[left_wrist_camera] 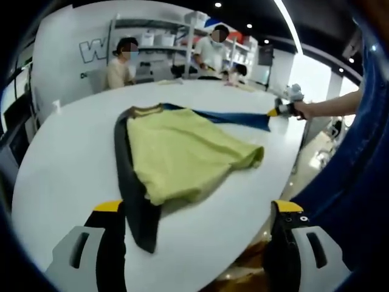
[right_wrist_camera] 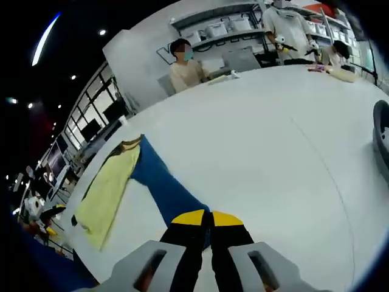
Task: Fold the garment on the visible template until the final outline fits inside the template.
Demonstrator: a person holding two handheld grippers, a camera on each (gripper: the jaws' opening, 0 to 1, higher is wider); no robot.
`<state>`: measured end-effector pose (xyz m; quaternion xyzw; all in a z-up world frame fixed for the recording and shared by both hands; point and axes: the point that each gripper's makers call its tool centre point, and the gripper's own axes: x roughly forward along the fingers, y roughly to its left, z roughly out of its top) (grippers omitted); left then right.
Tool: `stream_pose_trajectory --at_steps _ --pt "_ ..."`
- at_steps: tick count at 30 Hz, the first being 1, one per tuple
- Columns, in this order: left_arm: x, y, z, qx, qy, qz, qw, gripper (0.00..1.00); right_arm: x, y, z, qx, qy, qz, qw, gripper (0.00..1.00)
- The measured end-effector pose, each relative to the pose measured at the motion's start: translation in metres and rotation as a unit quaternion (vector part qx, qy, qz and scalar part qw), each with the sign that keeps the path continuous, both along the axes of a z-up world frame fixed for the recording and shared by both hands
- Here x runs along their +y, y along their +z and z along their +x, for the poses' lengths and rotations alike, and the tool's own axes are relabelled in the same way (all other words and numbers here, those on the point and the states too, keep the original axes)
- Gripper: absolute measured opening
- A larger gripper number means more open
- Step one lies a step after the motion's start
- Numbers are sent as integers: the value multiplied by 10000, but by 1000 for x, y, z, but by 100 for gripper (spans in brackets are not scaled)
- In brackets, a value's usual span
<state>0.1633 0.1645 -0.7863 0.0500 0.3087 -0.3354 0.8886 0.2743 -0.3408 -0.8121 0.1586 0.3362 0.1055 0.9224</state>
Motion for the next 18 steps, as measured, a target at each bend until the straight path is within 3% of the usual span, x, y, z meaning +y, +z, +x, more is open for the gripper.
stream_pose_trajectory --at_steps 4,11,15,17,18 --pt "-1 -2 0 13 8 26 10000 95 -1 -2 0 -75 191 -337 9992 0" --pt "-3 -1 1 -7 14 34 10000 94 -9 2 -4 -191 91 -465 9987 1" --pt "-4 -1 0 -7 14 34 10000 94 12 9 -11 -555 479 -527 9959 7" --pt "-4 -2 0 -3 10 38 10000 94 30 6 -20 -579 895 -791 9912 9" --pt "-4 -2 0 2 1 42 10000 94 41 6 -24 -603 1122 -735 9891 9"
